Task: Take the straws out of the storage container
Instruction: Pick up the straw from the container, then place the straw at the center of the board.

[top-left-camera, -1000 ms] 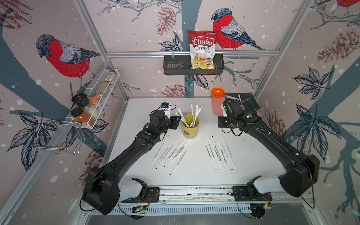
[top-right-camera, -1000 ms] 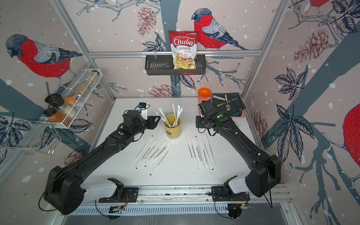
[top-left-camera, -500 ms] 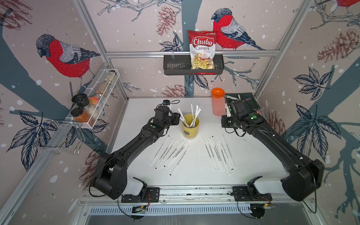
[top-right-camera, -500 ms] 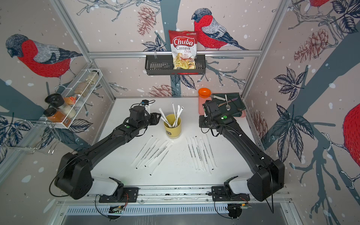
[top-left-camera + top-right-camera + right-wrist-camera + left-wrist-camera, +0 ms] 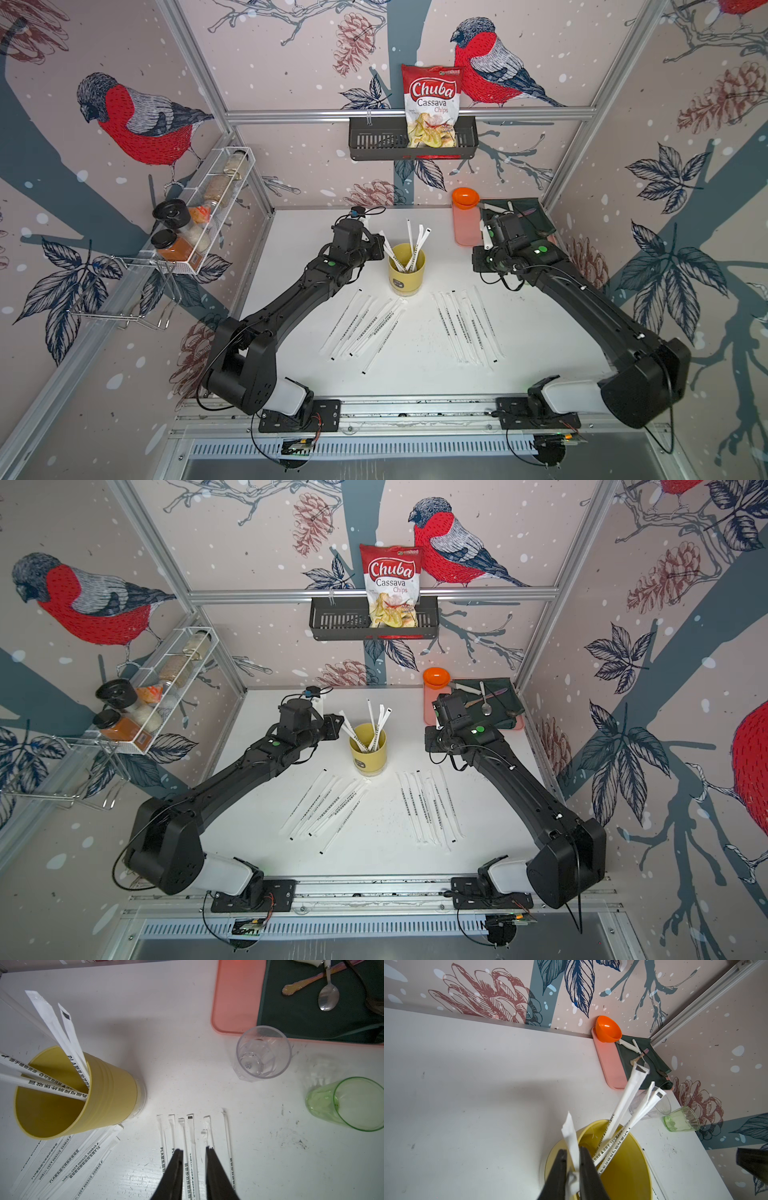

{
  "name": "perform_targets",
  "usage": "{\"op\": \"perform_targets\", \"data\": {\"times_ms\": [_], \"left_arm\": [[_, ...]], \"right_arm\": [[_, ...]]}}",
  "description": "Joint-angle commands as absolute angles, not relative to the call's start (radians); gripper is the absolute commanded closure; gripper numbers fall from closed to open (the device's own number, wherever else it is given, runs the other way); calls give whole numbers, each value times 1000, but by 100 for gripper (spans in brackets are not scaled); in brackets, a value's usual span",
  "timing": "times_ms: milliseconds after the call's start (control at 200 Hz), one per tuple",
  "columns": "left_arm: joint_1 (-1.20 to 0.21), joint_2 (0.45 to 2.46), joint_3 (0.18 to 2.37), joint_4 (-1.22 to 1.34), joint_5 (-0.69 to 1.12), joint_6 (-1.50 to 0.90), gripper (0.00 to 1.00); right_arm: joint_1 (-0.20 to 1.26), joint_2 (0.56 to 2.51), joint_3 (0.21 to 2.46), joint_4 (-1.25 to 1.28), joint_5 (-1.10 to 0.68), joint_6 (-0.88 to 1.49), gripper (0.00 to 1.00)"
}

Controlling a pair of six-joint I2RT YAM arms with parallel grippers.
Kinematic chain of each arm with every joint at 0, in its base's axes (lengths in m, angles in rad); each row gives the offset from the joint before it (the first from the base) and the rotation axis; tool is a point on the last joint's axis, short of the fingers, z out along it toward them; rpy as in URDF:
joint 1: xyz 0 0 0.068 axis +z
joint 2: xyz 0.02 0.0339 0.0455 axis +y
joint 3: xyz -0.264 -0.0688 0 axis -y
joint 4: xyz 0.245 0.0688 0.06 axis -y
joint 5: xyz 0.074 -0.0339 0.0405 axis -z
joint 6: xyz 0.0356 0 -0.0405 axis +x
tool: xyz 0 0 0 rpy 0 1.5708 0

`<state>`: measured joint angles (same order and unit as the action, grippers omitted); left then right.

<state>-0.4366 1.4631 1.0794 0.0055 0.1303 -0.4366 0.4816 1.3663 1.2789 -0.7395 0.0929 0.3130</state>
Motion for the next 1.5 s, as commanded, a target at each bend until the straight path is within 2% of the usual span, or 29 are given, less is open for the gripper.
{"op": "perform_targets", "data": {"times_ms": [0,455,745,970,1246,1361,1496], "left_arm": [[-434,1453,1094,3,153,-415,90],[-434,1397,1247,-205,207,-307,97],[-435,1306,1419,-447,49,-163,100],[-439,1140,1517,-586,27,-109,100],[-440,1119,1691,-1057,-209,-106,100],[-440,1150,1679,-1189,-225,-129,100],[-499,1219,1564,-1192,-197,-160,100]], "right_arm": [[481,1369,1277,-721,80,301,76],[482,1349,1258,-710,61,304,76],[494,1317,1240,-702,52,309,76],[509,1298,1197,-673,26,316,76],[553,1289,1170,-646,9,314,76],[573,1284,1150,-641,11,313,76],[586,1270,1128,-643,20,321,76]]}}
